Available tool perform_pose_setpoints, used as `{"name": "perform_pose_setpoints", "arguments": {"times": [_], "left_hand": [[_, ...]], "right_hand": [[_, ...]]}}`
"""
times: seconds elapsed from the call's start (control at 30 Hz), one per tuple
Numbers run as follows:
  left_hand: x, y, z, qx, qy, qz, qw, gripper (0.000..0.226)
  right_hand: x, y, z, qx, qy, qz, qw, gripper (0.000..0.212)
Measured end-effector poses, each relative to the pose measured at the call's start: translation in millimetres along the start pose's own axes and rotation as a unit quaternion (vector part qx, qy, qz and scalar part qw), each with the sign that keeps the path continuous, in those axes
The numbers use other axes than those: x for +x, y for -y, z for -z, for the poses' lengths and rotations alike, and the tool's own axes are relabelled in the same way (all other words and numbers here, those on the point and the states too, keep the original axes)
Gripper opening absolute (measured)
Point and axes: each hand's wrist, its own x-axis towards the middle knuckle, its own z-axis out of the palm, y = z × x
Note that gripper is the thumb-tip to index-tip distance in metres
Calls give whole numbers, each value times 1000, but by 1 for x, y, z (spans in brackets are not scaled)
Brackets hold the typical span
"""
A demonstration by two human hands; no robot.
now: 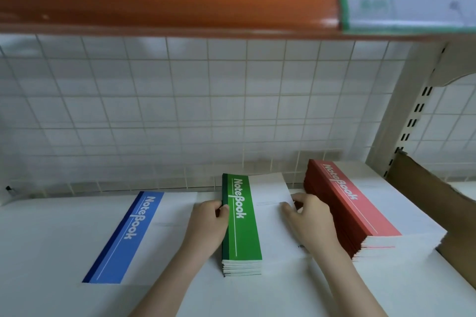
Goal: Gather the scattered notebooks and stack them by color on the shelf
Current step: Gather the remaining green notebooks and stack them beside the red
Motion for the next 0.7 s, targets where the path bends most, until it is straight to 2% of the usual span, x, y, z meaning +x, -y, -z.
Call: {"name": "perform_pose_setpoints", "arguments": {"times": [0.3, 0.53, 0.63, 0.7], "left_hand": [[0, 4, -3, 44, -4, -34, 998, 38], [-3, 3, -1, 47, 9, -40, 998, 45], [-1, 9, -3, 41, 41, -7, 998, 56], [-1, 12, -6, 52, 51, -16, 997, 58]], "right_hand": [[5, -5, -4, -6, 11, 4, 1000, 23], [7, -11, -8, 40, 44, -31, 998, 36], [8, -16, -9, 48, 94, -55, 993, 44], [11, -16, -11, 71, 143, -73, 984, 41]]}}
